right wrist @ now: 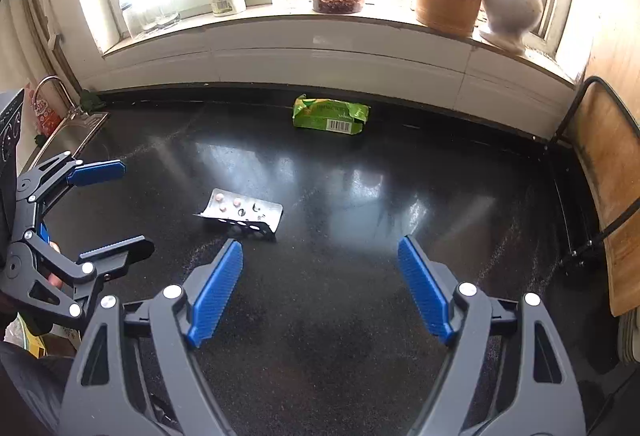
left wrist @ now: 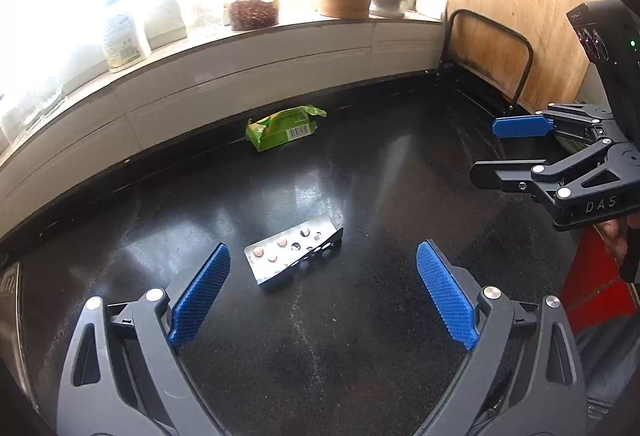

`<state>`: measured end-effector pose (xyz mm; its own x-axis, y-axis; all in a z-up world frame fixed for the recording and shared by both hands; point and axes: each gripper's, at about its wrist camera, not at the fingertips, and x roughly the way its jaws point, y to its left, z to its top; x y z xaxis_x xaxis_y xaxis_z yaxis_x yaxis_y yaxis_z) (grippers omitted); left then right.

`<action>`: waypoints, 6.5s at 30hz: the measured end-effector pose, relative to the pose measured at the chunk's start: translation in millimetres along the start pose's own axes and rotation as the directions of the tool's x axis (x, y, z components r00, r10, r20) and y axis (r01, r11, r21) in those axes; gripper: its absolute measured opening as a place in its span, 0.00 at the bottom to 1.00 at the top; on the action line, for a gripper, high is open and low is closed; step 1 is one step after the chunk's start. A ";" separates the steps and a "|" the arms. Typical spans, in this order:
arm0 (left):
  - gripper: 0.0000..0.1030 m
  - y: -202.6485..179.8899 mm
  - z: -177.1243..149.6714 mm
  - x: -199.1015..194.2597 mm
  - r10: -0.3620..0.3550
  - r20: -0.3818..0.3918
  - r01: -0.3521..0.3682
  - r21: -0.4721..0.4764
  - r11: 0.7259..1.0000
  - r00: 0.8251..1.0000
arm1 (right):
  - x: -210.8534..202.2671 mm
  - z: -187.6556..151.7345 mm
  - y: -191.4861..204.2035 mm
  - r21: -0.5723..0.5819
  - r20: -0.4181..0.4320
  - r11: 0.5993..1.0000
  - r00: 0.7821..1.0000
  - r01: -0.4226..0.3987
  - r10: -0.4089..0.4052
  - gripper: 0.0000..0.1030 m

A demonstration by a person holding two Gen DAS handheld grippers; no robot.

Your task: Collect trash

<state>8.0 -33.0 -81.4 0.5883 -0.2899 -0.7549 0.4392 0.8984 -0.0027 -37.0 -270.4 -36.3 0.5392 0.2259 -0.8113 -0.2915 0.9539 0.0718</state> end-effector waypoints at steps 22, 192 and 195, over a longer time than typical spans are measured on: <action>0.89 41.4 -14.2 127.8 -0.021 -0.221 0.052 0.136 0.989 0.975 | 108.8 60.0 -12.2 -0.202 -0.135 0.970 0.985 -0.136 0.110 0.75; 0.94 151.1 -100.6 -110.1 0.322 -0.182 -0.368 -0.553 0.748 0.929 | -22.0 59.6 159.7 -0.123 -0.082 0.992 0.996 -0.039 0.029 0.93; 0.94 124.1 -60.9 -78.2 0.253 -0.177 -0.308 -0.483 0.819 0.951 | -39.9 53.8 101.3 0.001 -0.057 0.997 0.996 0.074 -0.074 0.93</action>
<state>-24.8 121.2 -62.6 0.5507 0.0103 -0.8347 -0.1497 0.9849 -0.0866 -45.5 -172.1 34.6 0.5133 0.1434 -0.8461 -0.2501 0.9681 0.0123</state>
